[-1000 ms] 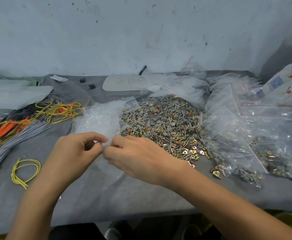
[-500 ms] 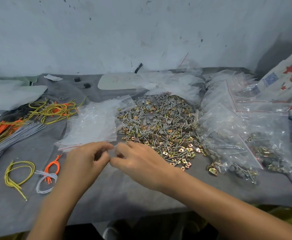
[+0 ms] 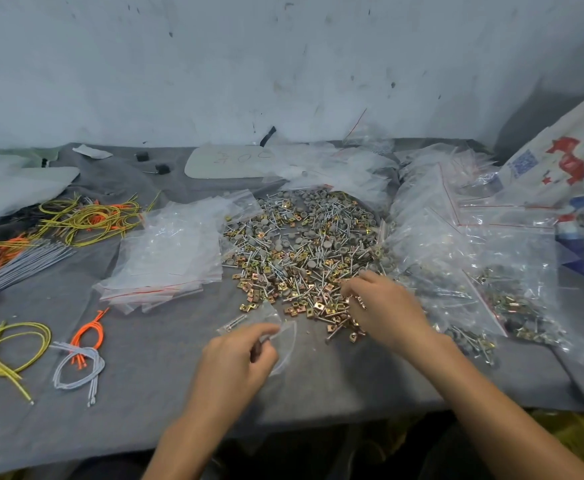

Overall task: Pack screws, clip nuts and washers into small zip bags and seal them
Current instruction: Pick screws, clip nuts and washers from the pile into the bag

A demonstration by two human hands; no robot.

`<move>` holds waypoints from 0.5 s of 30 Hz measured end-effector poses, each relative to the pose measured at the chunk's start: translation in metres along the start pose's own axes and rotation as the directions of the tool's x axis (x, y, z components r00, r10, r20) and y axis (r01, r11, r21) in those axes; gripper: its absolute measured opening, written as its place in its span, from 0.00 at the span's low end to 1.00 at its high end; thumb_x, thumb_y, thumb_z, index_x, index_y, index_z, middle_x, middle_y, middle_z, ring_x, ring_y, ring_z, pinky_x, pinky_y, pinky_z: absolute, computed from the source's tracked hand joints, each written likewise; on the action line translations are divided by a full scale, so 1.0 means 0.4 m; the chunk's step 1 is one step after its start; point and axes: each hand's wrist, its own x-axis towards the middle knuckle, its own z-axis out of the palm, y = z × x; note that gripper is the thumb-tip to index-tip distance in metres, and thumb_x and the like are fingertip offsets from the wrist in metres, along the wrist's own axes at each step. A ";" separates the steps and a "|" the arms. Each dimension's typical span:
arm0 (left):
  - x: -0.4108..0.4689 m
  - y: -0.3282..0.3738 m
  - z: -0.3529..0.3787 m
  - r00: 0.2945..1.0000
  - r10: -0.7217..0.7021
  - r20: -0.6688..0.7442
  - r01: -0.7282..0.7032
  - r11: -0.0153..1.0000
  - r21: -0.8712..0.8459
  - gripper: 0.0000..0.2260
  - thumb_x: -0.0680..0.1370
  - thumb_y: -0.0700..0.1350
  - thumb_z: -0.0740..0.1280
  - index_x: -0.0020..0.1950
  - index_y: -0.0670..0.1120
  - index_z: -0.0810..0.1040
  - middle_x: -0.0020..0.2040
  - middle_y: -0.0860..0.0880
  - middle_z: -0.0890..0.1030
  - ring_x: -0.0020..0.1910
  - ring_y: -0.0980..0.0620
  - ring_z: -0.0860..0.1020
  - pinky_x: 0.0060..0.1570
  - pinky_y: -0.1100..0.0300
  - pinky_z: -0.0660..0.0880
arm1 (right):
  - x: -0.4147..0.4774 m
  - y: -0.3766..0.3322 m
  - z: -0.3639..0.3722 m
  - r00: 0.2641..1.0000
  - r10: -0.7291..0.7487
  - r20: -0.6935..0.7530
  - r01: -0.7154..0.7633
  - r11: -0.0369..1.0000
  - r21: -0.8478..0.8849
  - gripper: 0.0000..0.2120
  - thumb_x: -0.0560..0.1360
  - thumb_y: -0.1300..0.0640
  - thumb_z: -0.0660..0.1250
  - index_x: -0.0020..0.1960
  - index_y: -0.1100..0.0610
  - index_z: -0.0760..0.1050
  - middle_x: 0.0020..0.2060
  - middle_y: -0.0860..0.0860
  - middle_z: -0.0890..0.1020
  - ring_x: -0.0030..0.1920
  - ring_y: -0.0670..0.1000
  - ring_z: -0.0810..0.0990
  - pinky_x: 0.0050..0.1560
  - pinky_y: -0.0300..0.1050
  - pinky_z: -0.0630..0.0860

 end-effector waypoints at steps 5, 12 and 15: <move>-0.009 -0.013 0.028 0.999 -0.034 0.022 0.034 0.999 0.000 0.12 0.74 0.42 0.72 0.54 0.56 0.86 0.29 0.63 0.74 0.33 0.62 0.75 0.35 0.66 0.68 | 0.040 0.049 0.015 0.966 0.011 0.258 0.021 0.992 -0.123 0.12 0.81 0.59 0.59 0.58 0.47 0.76 0.57 0.45 0.77 0.59 0.52 0.74 0.53 0.54 0.78; -0.020 -0.026 0.037 0.997 -0.062 0.041 0.062 0.998 0.003 0.12 0.76 0.42 0.70 0.55 0.56 0.85 0.33 0.70 0.75 0.33 0.63 0.75 0.31 0.72 0.66 | 0.044 0.065 0.031 0.960 -0.022 0.279 0.051 0.994 -0.099 0.02 0.81 0.56 0.60 0.51 0.50 0.71 0.50 0.45 0.73 0.53 0.50 0.72 0.51 0.49 0.74; -0.021 -0.028 0.044 0.997 -0.068 0.046 0.069 0.997 -0.018 0.12 0.76 0.42 0.70 0.56 0.56 0.85 0.34 0.69 0.76 0.34 0.62 0.75 0.33 0.72 0.68 | 0.033 0.071 0.050 0.968 -0.047 0.247 0.086 0.985 -0.149 0.03 0.84 0.58 0.55 0.54 0.53 0.68 0.51 0.49 0.71 0.51 0.51 0.69 0.48 0.45 0.64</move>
